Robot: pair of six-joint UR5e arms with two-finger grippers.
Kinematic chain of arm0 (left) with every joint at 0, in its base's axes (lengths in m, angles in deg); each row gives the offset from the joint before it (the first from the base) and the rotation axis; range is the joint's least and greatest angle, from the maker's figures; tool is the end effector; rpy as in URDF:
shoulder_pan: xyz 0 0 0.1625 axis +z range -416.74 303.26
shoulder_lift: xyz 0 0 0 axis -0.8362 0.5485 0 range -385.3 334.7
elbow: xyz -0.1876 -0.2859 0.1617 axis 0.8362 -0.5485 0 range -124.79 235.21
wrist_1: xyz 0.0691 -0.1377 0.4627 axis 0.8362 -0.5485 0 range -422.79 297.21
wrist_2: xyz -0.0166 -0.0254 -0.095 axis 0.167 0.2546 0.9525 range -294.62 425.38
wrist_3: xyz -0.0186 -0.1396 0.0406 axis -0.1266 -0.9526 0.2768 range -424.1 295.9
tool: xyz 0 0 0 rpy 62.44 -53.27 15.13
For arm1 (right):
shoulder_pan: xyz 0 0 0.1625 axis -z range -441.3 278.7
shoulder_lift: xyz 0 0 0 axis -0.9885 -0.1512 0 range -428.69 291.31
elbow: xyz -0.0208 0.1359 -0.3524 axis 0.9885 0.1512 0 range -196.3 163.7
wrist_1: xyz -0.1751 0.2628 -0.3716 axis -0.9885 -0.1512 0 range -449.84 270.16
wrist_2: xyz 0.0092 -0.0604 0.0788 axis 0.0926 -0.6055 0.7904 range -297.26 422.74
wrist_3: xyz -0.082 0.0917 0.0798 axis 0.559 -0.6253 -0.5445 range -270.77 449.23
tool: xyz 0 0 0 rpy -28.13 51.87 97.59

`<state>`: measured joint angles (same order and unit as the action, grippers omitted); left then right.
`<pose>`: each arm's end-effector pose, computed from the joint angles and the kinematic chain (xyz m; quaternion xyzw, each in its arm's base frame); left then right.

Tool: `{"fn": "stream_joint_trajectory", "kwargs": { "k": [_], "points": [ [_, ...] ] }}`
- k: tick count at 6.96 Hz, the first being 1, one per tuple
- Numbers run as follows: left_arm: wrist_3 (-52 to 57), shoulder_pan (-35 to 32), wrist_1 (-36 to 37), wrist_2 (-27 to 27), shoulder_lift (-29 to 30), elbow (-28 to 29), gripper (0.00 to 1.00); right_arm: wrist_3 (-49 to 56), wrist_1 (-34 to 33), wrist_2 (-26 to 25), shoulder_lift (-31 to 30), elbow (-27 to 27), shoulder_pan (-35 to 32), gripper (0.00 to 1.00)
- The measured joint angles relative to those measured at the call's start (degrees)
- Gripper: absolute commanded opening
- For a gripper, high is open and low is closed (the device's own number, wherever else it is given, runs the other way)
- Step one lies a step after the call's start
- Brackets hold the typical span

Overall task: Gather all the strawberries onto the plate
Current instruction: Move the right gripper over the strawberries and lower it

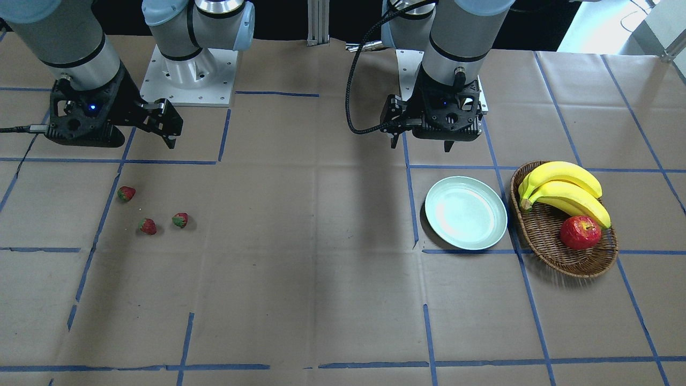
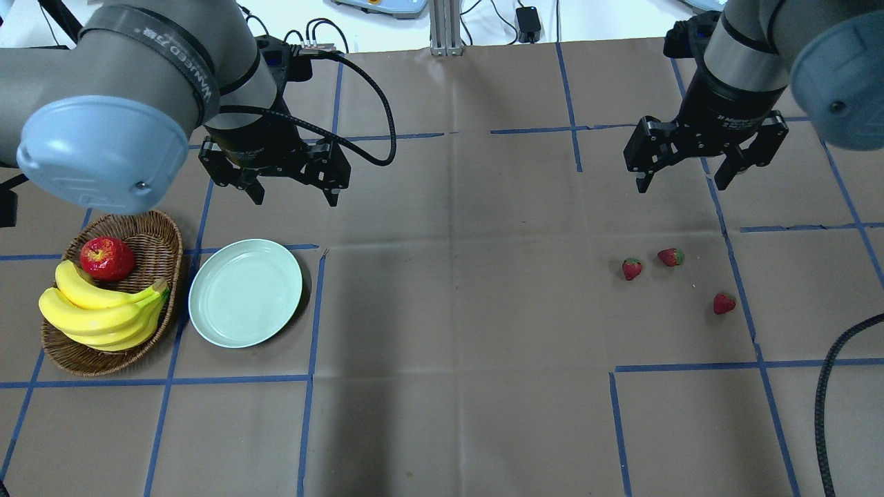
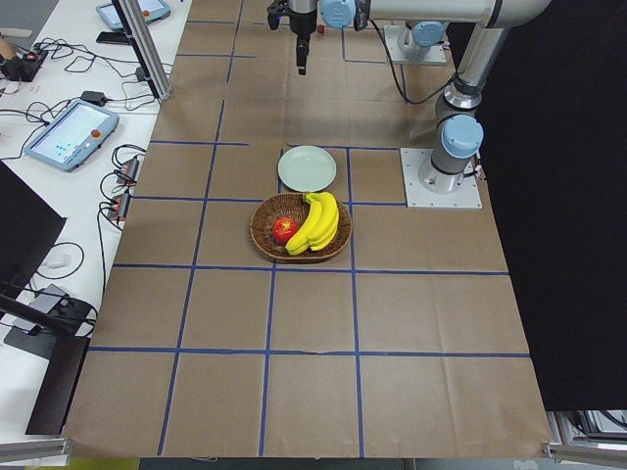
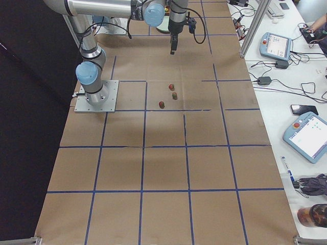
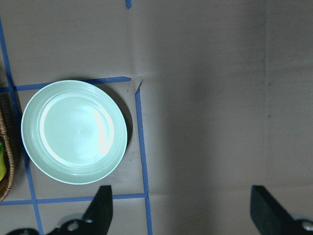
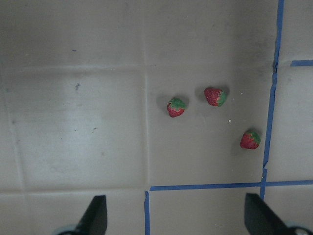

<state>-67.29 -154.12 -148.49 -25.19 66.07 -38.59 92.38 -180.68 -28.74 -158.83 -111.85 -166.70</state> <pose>-0.2044 -0.5520 0.3502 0.0366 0.9993 0.0071 0.0057 0.0848 -0.5623 0.3425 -0.0122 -0.9990 -0.0406 0.0102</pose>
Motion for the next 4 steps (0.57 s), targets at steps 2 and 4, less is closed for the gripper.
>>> {"fn": "stream_joint_trajectory", "kwargs": {
  "k": [2,4],
  "points": [
    [0.03,0.0,0.0,-0.04,0.42,0.2,1.0,1.68,-9.79,-0.56,-0.47,-7.7,1.44,1.0],
    [0.21,0.0,0.0,-0.04,0.13,-0.06,1.0,1.89,-21.58,-0.52,0.14,-16.61,1.7,1.0]
  ]
}}
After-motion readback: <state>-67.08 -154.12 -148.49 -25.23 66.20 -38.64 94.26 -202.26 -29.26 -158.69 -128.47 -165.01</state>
